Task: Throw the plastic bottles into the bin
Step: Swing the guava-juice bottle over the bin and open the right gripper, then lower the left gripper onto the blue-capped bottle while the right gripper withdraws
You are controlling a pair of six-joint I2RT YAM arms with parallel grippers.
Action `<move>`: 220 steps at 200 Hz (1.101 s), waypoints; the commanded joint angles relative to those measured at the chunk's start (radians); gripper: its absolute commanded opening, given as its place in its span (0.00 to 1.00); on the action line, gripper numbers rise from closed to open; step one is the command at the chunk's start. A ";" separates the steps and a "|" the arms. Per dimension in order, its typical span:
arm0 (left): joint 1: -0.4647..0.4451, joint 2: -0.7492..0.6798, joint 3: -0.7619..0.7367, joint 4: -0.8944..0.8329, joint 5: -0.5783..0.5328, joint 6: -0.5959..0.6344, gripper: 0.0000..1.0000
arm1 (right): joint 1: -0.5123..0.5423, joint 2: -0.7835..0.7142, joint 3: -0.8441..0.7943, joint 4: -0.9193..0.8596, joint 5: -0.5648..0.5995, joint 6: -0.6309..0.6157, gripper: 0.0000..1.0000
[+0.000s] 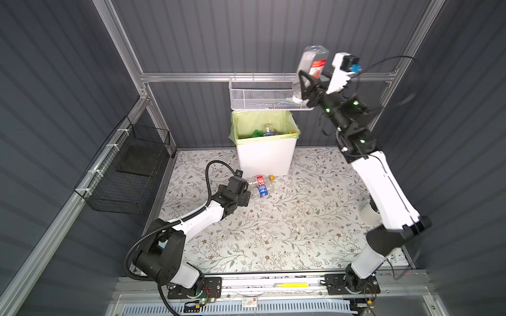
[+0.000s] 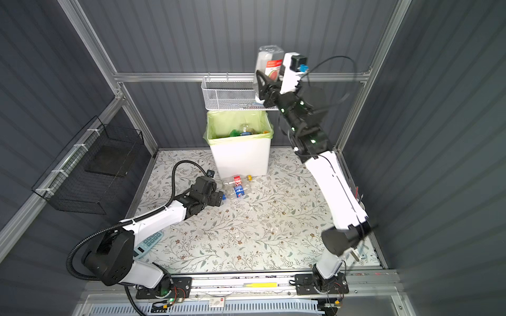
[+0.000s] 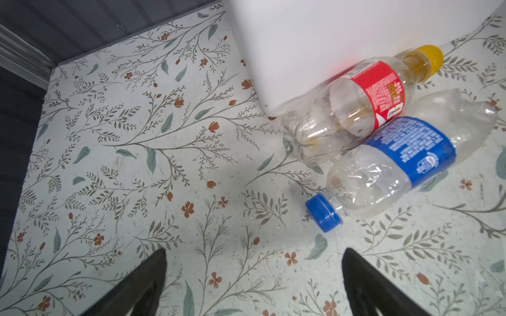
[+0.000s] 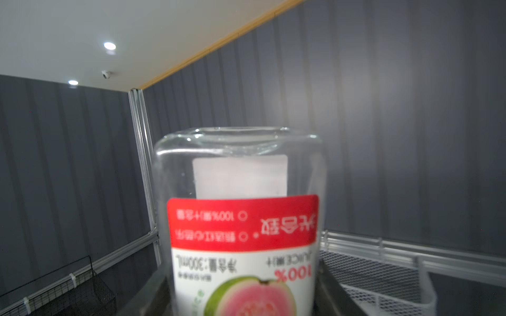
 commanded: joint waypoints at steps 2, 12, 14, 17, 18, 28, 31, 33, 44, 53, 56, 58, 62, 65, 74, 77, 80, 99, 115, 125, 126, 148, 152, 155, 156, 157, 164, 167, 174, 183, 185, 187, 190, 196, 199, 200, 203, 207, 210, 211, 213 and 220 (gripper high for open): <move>0.001 0.021 0.036 0.010 0.034 0.003 1.00 | 0.018 0.287 0.256 -0.288 -0.104 0.094 0.63; 0.001 0.027 0.041 0.008 0.040 0.003 1.00 | 0.024 0.388 0.423 -0.380 -0.086 0.069 0.73; 0.001 0.029 0.042 0.006 0.041 0.003 1.00 | 0.025 0.407 0.461 -0.392 -0.079 0.067 0.76; 0.001 0.030 0.044 0.005 0.040 0.003 1.00 | 0.024 0.427 0.507 -0.427 -0.074 0.067 0.82; 0.001 0.030 0.043 0.005 0.042 0.003 1.00 | 0.024 0.433 0.520 -0.434 -0.070 0.066 0.84; 0.001 0.032 0.046 0.002 0.045 0.002 1.00 | 0.024 0.451 0.584 -0.459 -0.048 0.060 0.99; 0.001 0.032 0.044 0.001 0.047 0.002 1.00 | 0.025 0.442 0.577 -0.456 -0.039 0.058 0.99; 0.001 0.032 0.045 0.001 0.047 0.002 1.00 | 0.025 0.433 0.568 -0.453 -0.035 0.055 0.99; 0.001 0.030 0.042 0.003 0.049 0.000 1.00 | 0.027 0.343 0.451 -0.409 -0.007 0.025 0.99; 0.001 0.028 0.042 0.003 0.057 0.000 1.00 | 0.032 0.240 0.295 -0.317 0.035 -0.004 0.99; 0.000 0.028 0.043 0.003 0.061 0.000 1.00 | 0.034 0.203 0.238 -0.286 0.049 -0.014 0.99; 0.000 0.026 0.045 0.001 0.064 0.002 1.00 | 0.035 0.188 0.198 -0.265 0.062 -0.021 0.99; -0.001 0.027 0.048 -0.001 0.071 0.005 1.00 | 0.037 0.136 0.133 -0.224 0.084 -0.033 0.99; -0.003 0.025 0.050 -0.002 0.074 0.007 1.00 | 0.037 0.102 0.079 -0.198 0.102 -0.040 0.99; -0.011 0.023 0.061 -0.005 0.084 0.021 1.00 | 0.035 0.031 -0.023 -0.151 0.134 -0.061 0.99; -0.015 0.024 0.066 -0.006 0.085 0.031 1.00 | 0.034 0.011 -0.043 -0.147 0.142 -0.068 0.99; -0.020 0.024 0.071 -0.005 0.085 0.040 1.00 | 0.033 -0.005 -0.060 -0.147 0.147 -0.077 0.99; -0.061 0.041 0.113 -0.016 0.047 0.110 1.00 | 0.022 -0.079 -0.146 -0.162 0.176 -0.113 0.99; -0.080 0.076 0.168 -0.044 0.054 0.165 1.00 | 0.008 -0.131 -0.227 -0.178 0.200 -0.127 0.99; -0.085 0.103 0.209 -0.074 0.078 0.198 1.00 | -0.005 -0.167 -0.297 -0.179 0.212 -0.122 0.99; -0.086 0.107 0.214 -0.075 0.082 0.200 1.00 | -0.007 -0.171 -0.304 -0.178 0.213 -0.122 0.99; -0.101 0.185 0.312 -0.162 0.128 0.248 1.00 | -0.039 -0.257 -0.484 -0.156 0.228 -0.107 0.99; -0.104 0.202 0.328 -0.174 0.138 0.255 1.00 | -0.049 -0.279 -0.523 -0.152 0.231 -0.103 0.99; -0.106 0.212 0.337 -0.182 0.146 0.259 1.00 | -0.055 -0.290 -0.547 -0.152 0.234 -0.098 0.99; -0.106 0.214 0.339 -0.185 0.150 0.261 1.00 | -0.056 -0.295 -0.555 -0.151 0.234 -0.097 0.99; -0.106 0.218 0.343 -0.187 0.153 0.263 1.00 | -0.059 -0.298 -0.563 -0.150 0.235 -0.097 0.99; -0.108 0.239 0.365 -0.204 0.182 0.275 1.00 | -0.071 -0.322 -0.609 -0.150 0.240 -0.088 0.99; -0.108 0.248 0.372 -0.209 0.193 0.281 1.00 | -0.079 -0.338 -0.643 -0.148 0.243 -0.080 0.99; -0.109 0.267 0.390 -0.222 0.220 0.291 1.00 | -0.095 -0.365 -0.701 -0.145 0.249 -0.066 0.99; -0.109 0.292 0.412 -0.238 0.237 0.301 1.00 | -0.114 -0.402 -0.761 -0.136 0.253 -0.045 0.99; -0.109 0.300 0.416 -0.241 0.237 0.303 1.00 | -0.120 -0.410 -0.775 -0.134 0.253 -0.040 0.99; -0.108 0.304 0.422 -0.245 0.238 0.304 0.99 | -0.124 -0.419 -0.795 -0.132 0.253 -0.033 0.99; -0.109 0.315 0.431 -0.252 0.240 0.307 0.99 | -0.134 -0.435 -0.831 -0.128 0.254 -0.020 0.99; -0.109 0.333 0.449 -0.267 0.247 0.318 0.99 | -0.147 -0.458 -0.881 -0.120 0.251 -0.004 0.99; -0.109 0.342 0.457 -0.276 0.253 0.322 0.99 | -0.154 -0.469 -0.904 -0.119 0.250 0.005 0.99; -0.109 0.345 0.461 -0.280 0.254 0.324 0.99 | -0.154 -0.469 -0.904 -0.119 0.250 0.005 0.99; -0.109 0.354 0.469 -0.289 0.258 0.326 0.99 | -0.162 -0.483 -0.933 -0.116 0.249 0.017 0.99; -0.109 0.368 0.485 -0.299 0.265 0.330 0.98 | -0.172 -0.498 -0.965 -0.117 0.249 0.026 0.99; -0.109 0.374 0.494 -0.307 0.270 0.333 0.98 | -0.178 -0.507 -0.986 -0.117 0.249 0.034 0.99; -0.109 0.378 0.496 -0.309 0.273 0.334 0.98 | -0.179 -0.509 -0.992 -0.117 0.251 0.035 0.99; -0.109 0.382 0.498 -0.314 0.279 0.337 0.98 | -0.183 -0.515 -1.007 -0.117 0.252 0.039 0.99; -0.109 0.402 0.538 -0.325 0.297 0.345 0.98 | -0.196 -0.536 -1.050 -0.117 0.253 0.054 0.99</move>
